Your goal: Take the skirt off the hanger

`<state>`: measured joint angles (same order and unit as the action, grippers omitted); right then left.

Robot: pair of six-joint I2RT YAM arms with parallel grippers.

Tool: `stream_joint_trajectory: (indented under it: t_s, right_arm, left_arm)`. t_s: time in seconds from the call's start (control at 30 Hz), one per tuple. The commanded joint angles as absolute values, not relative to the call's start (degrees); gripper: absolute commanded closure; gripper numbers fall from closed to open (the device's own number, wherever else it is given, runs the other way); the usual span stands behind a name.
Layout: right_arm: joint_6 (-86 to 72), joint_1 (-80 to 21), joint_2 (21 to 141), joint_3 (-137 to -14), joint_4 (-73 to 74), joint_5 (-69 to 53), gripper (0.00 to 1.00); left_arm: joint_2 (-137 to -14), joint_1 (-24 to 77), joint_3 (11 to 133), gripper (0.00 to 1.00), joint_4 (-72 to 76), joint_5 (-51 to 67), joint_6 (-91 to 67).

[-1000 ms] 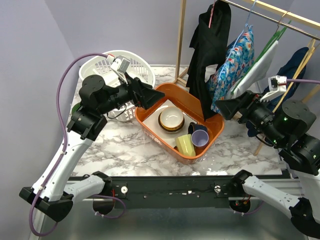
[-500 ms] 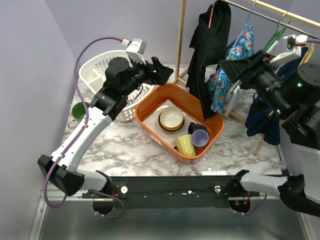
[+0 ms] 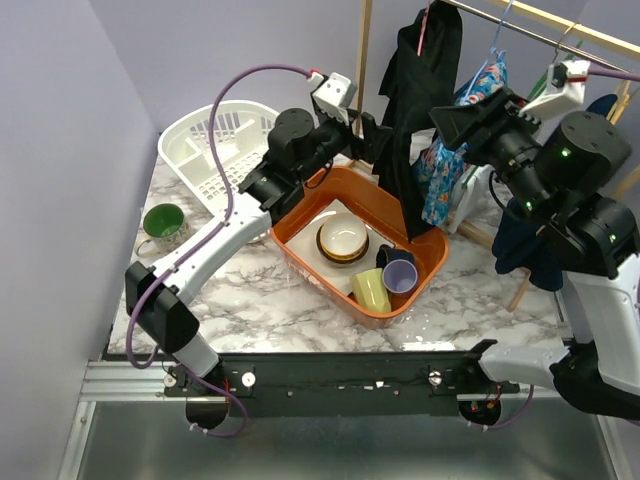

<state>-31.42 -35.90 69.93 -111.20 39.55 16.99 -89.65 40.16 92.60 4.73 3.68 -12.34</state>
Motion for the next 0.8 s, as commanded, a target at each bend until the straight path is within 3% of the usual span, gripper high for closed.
stream_joint_trajectory:
  t_s: [0.0, 0.53, 0.77]
  right_arm:
    - [-30.9, -36.1, 65.8, -108.8, 35.8, 21.5, 0.37]
    - [-30.1, -36.1, 64.0, -106.0, 35.5, 21.6, 0.36]
    - [-30.1, -36.1, 62.4, -104.3, 34.6, 21.7, 0.36]
  left_arm:
    - [-93.4, 41.6, 94.2, 0.07, 11.7, 9.0, -12.0]
    - [-94.1, 48.1, 95.9, 0.04, 14.2, -0.2, -6.7]
    - [-101.7, 50.5, 103.4, 0.1, 8.0, -12.7, -3.7]
